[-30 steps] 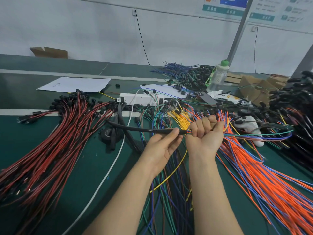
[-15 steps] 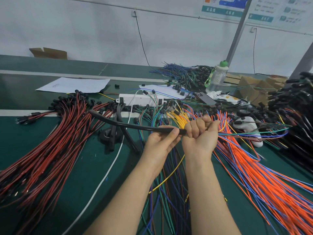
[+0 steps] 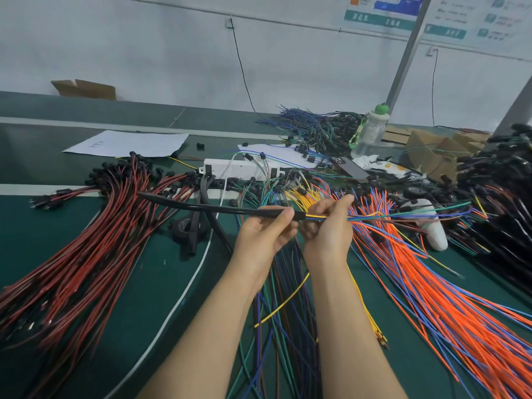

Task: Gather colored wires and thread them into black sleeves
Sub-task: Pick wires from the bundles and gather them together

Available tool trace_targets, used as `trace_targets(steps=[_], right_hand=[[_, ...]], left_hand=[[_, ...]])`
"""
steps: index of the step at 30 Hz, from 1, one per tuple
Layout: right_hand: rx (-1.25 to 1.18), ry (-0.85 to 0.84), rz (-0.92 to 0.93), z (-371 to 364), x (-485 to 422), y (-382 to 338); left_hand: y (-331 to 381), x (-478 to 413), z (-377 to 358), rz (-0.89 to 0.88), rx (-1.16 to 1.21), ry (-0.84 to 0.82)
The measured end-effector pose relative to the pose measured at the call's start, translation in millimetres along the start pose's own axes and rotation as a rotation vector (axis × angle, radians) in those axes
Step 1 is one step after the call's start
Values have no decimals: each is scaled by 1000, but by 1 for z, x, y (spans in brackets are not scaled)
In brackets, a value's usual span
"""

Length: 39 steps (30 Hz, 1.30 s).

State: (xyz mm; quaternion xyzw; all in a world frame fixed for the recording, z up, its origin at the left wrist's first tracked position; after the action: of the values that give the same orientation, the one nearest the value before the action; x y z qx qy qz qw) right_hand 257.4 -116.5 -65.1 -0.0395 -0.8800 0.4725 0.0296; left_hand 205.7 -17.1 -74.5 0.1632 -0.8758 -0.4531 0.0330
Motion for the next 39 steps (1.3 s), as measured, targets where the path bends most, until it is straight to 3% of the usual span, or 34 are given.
trace_targets(steps=[6, 11, 16, 18, 22, 26, 32, 34, 36, 39], right_hand=[[5, 11, 44, 0, 4, -4], [214, 15, 92, -2, 1, -1], [254, -296, -103, -28, 13, 23], [74, -320, -149, -29, 13, 17], [-566, -119, -131, 11, -8, -18], [-496, -16, -112, 20, -9, -17], [-54, 86, 5, -4, 8, 12], [-98, 11, -39, -9, 8, 15], [-302, -73, -110, -7, 3, 8], [-631, -41, -161, 15, -9, -3]], left_hand=[[2, 1, -1, 7, 58, -18], [-2, 3, -7, -30, -60, -61], [3, 1, -3, -88, -102, 0], [14, 0, 3, -116, -86, 33], [40, -5, 27, -141, -51, 124], [46, -5, 36, -116, 19, 159], [10, 2, -4, -72, -188, 27], [9, 1, -4, -85, -156, 63], [15, -1, 4, -84, -87, 95], [26, -3, 17, -95, -36, 135]])
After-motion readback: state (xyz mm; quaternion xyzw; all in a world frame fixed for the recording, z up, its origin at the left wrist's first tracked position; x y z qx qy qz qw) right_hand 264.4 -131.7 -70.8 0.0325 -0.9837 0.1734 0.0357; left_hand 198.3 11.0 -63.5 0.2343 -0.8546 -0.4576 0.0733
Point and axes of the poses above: each hand's wrist, its own x-axis away from the middle knuckle, its own z-axis out of the back of the hand, y = z × x, the point moved 6 cm from there along -x, towards the middle knuckle
